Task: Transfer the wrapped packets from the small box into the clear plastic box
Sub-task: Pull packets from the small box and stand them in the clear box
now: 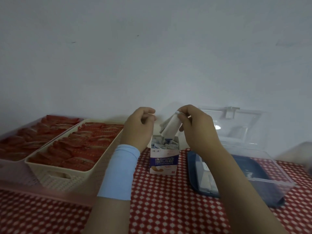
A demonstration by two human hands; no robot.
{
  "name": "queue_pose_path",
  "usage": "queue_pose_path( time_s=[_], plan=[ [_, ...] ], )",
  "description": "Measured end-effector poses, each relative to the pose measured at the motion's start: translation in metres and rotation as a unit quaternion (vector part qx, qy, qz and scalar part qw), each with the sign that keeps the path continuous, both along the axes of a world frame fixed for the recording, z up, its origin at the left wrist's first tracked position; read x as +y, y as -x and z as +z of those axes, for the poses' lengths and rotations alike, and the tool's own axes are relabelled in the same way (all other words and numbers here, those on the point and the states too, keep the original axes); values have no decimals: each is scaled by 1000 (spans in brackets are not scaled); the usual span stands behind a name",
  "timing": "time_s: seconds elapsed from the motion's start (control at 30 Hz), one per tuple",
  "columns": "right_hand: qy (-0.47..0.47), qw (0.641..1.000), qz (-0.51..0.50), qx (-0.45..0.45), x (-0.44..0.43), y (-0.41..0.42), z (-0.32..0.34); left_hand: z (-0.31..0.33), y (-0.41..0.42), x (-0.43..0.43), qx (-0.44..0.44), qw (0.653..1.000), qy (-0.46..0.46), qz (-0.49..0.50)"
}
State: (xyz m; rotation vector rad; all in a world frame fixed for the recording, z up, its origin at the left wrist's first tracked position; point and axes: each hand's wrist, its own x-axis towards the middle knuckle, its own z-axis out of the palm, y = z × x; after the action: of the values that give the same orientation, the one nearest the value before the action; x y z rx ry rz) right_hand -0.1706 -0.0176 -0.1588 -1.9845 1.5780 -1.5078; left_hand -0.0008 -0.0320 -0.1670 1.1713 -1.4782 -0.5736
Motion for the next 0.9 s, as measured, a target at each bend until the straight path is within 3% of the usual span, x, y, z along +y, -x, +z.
queue_pose_path(
  time_s=[0.2, 0.3, 0.4, 0.5, 0.6, 0.67, 0.9],
  plan=[
    [-54, 987, 122, -88, 8, 0, 8, 16, -5, 8, 45, 987, -105, -113],
    [-67, 983, 139, -99, 9, -1, 5, 16, -12, 11, -38, 980, -148, -129],
    [-58, 983, 125, -125, 9, -2, 4, 13, -16, 10, -30, 980, -150, -130],
    [-61, 978, 142, -138, 9, -4, 5, 10, -12, 9, 51, 965, -171, -194],
    [-68, 968, 170, -170, 11, -8, 5, 6, -4, 13, 240, 885, -242, -318],
    [-71, 962, 182, -192, 11, -10, 5, 6, 0, 19, 261, 855, -259, -366],
    [-66, 970, 141, -185, 6, -11, -1, 5, 9, 21, 255, 868, -262, -338]
  ],
)
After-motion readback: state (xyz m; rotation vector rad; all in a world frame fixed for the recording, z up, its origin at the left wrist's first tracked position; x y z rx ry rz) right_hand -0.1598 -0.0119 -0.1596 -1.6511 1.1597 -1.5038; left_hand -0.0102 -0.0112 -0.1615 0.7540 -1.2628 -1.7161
